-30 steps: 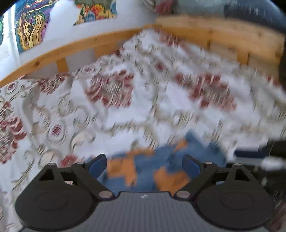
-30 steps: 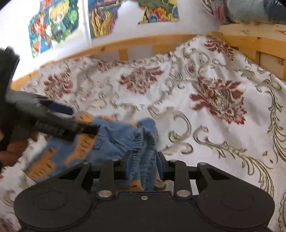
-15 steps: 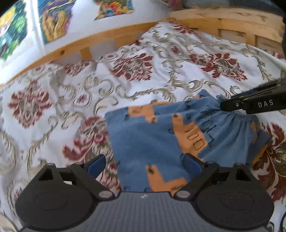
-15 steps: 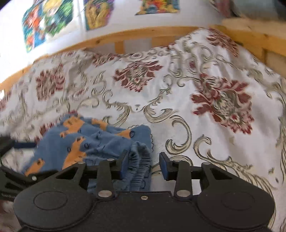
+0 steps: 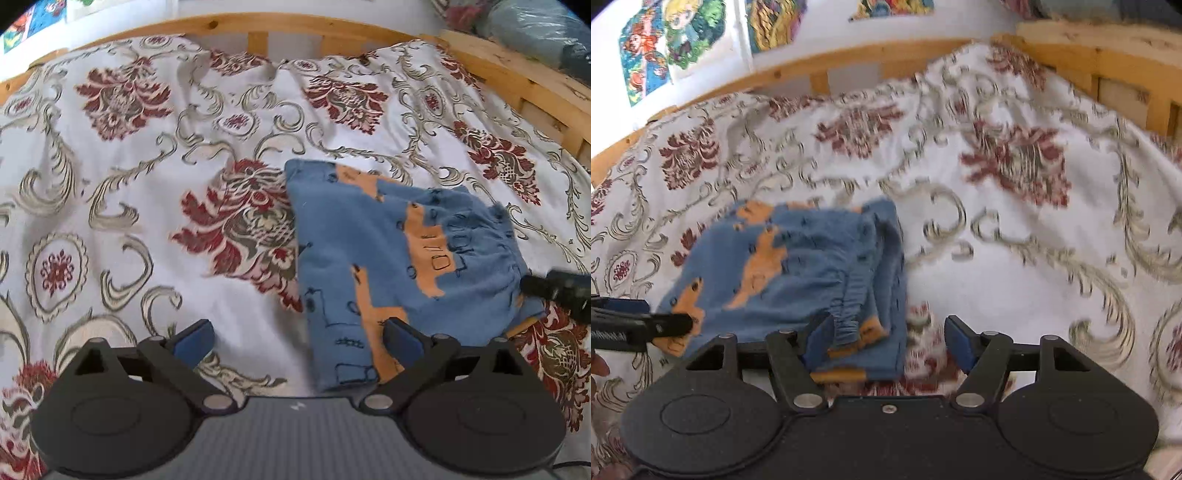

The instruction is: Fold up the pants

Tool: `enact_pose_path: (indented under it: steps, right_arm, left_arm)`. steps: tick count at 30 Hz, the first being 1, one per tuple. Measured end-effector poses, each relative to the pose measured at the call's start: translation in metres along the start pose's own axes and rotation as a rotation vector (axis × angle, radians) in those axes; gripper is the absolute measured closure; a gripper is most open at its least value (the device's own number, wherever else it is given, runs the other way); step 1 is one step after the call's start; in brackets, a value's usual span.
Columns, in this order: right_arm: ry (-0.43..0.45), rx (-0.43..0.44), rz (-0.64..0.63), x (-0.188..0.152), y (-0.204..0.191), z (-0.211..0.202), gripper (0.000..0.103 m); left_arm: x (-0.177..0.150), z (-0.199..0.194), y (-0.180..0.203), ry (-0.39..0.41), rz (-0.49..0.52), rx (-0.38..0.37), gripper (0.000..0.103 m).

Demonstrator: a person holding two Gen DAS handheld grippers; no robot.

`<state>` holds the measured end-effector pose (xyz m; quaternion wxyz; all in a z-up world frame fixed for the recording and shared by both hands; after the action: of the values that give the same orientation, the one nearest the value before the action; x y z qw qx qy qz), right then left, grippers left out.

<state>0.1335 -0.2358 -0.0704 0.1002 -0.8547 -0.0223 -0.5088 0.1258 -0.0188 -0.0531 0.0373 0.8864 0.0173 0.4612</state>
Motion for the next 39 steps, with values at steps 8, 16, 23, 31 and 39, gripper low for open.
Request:
enact_pose_path:
  steps: [8, 16, 23, 31, 39]
  right_arm:
    - [0.001, -0.014, 0.01, -0.003, 0.005, -0.011, 0.031]
    - [-0.049, 0.001, 0.016, -0.021, 0.008, -0.011, 0.022]
    - [-0.042, 0.058, 0.097, -0.016, 0.016, -0.023, 0.003]
    - [-0.079, 0.114, 0.204, -0.012, 0.026, -0.029, 0.001]
    - [-0.062, 0.179, 0.277, 0.008, 0.03, -0.031, 0.001]
  left_arm:
    - [-0.006, -0.002, -0.011, -0.011, -0.069, -0.005, 0.001]
    - [-0.012, -0.009, -0.019, -0.01, -0.087, -0.016, 0.001]
    - [-0.018, -0.029, -0.03, -0.018, -0.114, -0.049, 0.001]
    - [-0.028, -0.045, -0.03, -0.047, -0.066, -0.056, 0.001]
    - [-0.008, -0.05, -0.029, -0.051, -0.047, -0.069, 0.001]
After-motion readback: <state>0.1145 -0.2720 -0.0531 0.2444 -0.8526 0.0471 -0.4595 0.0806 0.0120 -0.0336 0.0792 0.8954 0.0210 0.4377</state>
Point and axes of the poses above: each gripper's, at about its wrist camera, not at the fingertips, and z roughly the way its jaws point, y to its right, x to its top, the point moved 3 cm from there along z, roughly the way its jaws point, and after that the axes turned 15 degrees about y, right-handed, at the moved point
